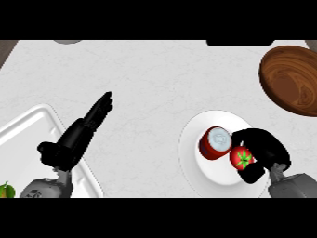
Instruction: Pick the tomato from the plate and place it in the bowl
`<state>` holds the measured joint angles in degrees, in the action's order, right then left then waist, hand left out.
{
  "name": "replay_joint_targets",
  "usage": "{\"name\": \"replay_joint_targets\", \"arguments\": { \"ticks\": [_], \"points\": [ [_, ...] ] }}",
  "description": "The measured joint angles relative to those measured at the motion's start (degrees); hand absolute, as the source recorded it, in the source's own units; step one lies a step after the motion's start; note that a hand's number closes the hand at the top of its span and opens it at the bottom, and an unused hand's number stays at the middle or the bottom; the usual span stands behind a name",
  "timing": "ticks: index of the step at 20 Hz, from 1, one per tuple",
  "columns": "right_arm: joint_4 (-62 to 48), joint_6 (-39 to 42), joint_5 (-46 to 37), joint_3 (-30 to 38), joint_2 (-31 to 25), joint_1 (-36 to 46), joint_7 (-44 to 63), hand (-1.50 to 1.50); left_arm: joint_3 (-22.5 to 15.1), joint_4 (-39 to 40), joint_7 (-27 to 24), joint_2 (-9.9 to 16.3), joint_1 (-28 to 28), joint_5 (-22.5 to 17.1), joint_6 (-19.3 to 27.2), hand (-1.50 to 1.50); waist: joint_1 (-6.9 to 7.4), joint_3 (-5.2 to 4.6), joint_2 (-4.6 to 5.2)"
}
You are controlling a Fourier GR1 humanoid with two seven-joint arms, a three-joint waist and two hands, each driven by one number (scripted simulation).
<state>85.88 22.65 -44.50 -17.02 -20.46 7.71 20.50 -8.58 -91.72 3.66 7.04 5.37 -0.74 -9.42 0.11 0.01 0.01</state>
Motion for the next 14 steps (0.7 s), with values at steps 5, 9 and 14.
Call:
{"name": "replay_joint_targets", "arguments": {
  "ticks": [5,9,14],
  "points": [
    [-3.87,0.18,-2.78,-0.08,1.04,5.61,-3.75,1.5,-0.12,0.15,0.24,-1.07,0.6,0.99,0.17,0.0,0.14,0.0,0.02],
    [-8.42,0.59,-4.81,0.04,1.68,11.79,-7.25,1.5,0.09,0.11,0.65,-1.17,0.84,1.28,-0.29,0.0,0.29,0.0,0.04],
    [-7.23,-2.62,-9.72,-0.12,2.15,13.24,-6.17,1.5,0.78,0.37,0.54,-1.53,0.98,1.1,-0.64,0.0,0.01,-0.01,-0.01]
  ]
}}
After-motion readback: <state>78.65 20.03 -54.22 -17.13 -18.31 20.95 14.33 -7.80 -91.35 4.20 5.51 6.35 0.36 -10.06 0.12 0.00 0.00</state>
